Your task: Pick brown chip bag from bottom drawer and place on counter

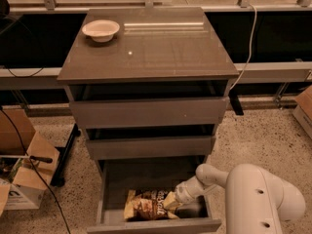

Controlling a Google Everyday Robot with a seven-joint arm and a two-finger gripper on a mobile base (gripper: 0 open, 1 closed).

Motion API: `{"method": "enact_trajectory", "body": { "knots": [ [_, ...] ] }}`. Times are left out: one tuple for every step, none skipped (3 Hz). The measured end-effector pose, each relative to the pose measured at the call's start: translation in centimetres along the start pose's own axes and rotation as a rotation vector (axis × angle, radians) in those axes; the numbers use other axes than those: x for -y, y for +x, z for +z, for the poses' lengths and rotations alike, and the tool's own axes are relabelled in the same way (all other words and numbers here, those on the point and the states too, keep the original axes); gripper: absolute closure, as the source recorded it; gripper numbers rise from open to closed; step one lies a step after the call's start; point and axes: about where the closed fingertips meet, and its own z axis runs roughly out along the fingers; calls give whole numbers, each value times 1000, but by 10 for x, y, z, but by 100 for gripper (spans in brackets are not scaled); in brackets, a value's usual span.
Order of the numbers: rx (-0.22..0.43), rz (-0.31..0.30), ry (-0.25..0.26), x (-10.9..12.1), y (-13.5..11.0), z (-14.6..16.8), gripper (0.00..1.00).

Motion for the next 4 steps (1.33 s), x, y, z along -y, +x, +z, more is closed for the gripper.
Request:
{"method": "enact_trajectory", "body": {
  "knots": [
    [45, -56, -3, -20, -11, -13, 50],
    [71, -89, -4, -31, -19, -21, 27],
    [75, -95, -6, -34, -23, -21, 4],
    [64, -67, -5, -27, -21, -15, 0]
  ]
}}
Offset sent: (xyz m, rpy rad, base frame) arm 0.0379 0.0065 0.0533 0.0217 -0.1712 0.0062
